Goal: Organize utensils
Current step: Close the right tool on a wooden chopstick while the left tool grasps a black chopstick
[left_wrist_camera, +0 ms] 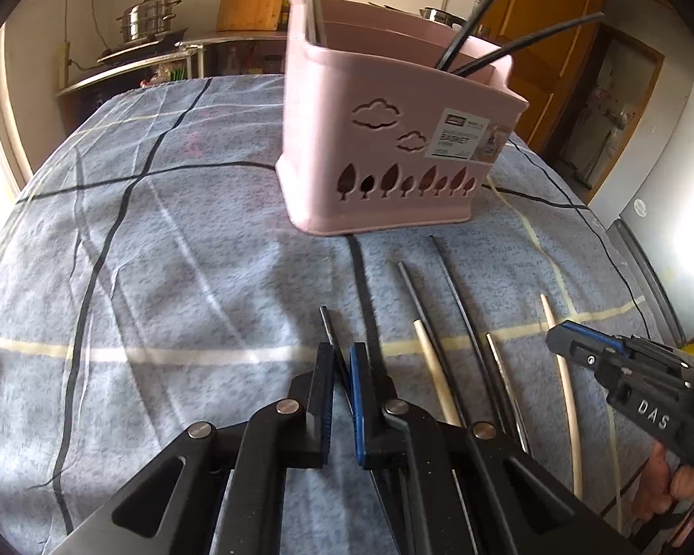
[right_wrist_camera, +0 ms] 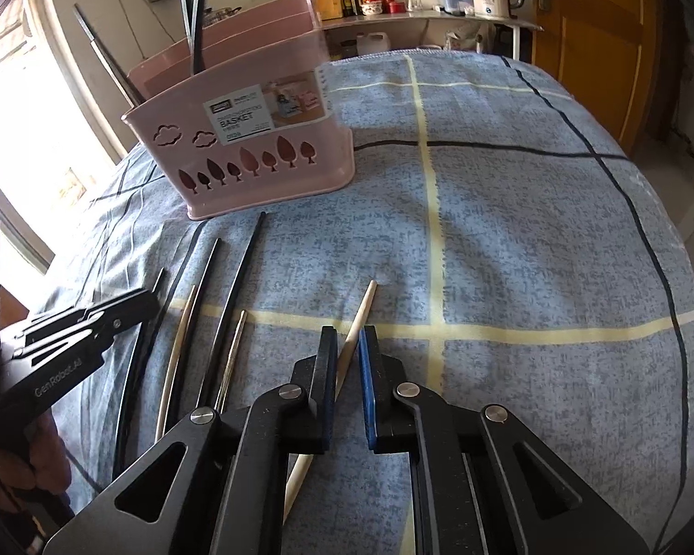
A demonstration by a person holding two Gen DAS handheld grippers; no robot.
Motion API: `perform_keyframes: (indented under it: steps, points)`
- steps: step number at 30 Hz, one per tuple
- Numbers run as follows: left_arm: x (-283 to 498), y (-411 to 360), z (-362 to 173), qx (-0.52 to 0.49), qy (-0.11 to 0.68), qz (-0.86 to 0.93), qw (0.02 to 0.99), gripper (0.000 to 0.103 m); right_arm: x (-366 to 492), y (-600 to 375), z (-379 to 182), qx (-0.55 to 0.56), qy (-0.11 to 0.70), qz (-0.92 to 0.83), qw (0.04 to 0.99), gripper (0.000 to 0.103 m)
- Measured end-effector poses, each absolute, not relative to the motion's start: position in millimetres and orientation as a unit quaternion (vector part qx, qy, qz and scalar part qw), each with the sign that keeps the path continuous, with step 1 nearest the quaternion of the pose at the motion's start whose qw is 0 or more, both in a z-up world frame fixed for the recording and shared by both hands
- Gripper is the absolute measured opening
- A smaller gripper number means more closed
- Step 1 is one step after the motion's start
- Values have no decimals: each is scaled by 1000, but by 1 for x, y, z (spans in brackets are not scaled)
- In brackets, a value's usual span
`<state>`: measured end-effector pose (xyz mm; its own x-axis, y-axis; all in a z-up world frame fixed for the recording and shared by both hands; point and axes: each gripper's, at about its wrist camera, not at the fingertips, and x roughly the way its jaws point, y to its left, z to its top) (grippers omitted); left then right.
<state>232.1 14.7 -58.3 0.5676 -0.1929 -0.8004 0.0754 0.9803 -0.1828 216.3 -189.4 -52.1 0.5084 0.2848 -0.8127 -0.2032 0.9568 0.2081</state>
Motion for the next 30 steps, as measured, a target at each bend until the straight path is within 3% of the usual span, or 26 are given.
perform_keyframes:
  steps: [12,17,30]
  points:
    - [246,-1,-57,-12,473,-77,877,8,241,-179,-51,28,493,128,860,9]
    - [248,7,-53,-44,478,-85,873,6,242,-183,-48,43,496,140,856,5]
    - [227,11,30,-51,404,-119,906,4,222,-183,18,47,424,171,888,5]
